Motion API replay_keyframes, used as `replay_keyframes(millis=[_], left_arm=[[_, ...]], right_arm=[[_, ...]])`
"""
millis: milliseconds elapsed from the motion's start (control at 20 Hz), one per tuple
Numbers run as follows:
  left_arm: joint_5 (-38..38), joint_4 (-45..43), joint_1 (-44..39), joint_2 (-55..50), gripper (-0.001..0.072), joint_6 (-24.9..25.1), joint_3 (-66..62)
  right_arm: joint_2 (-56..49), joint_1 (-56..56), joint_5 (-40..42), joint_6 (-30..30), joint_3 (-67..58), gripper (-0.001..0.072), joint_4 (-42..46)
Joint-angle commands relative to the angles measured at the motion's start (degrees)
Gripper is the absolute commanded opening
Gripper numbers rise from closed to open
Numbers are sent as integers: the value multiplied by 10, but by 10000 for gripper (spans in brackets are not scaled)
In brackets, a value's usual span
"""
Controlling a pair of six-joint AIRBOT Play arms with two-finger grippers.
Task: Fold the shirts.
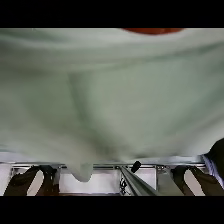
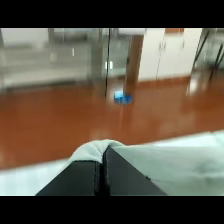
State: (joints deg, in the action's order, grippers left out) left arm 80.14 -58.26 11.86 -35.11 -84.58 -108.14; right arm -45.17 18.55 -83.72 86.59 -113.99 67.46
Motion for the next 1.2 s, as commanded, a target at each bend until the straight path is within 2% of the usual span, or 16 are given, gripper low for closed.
replay_keyframes(millis=[0,50,150,200,300,400,600,900,1000,1150], left_arm=[[167,-31,0,-30,24,-27,25],[200,-30,0,-46,24,-28,51],[214,-31,-1,-68,24,-15,121],[195,-31,-1,-78,25,-2,161],[112,-30,-1,-107,25,5,238],[28,-20,-1,-158,25,35,282],[-64,-12,-29,-305,25,102,276],[-271,-13,-84,-445,25,105,273],[-337,-13,-93,-469,26,105,273],[-378,-12,-105,-505,25,104,273]], right_arm=[[-36,0,-201,-23,-2,31,106],[-56,-5,-226,-14,9,31,121],[-82,-17,-206,-24,52,31,119],[-103,-29,-196,-25,79,31,126],[-161,-50,-174,-38,121,31,148],[-239,-68,-136,-39,123,31,152],[-360,-104,31,-37,123,31,149],[-450,-129,329,-5,123,31,124],[-475,-130,389,14,123,32,122],[-520,-129,411,24,123,32,119]])
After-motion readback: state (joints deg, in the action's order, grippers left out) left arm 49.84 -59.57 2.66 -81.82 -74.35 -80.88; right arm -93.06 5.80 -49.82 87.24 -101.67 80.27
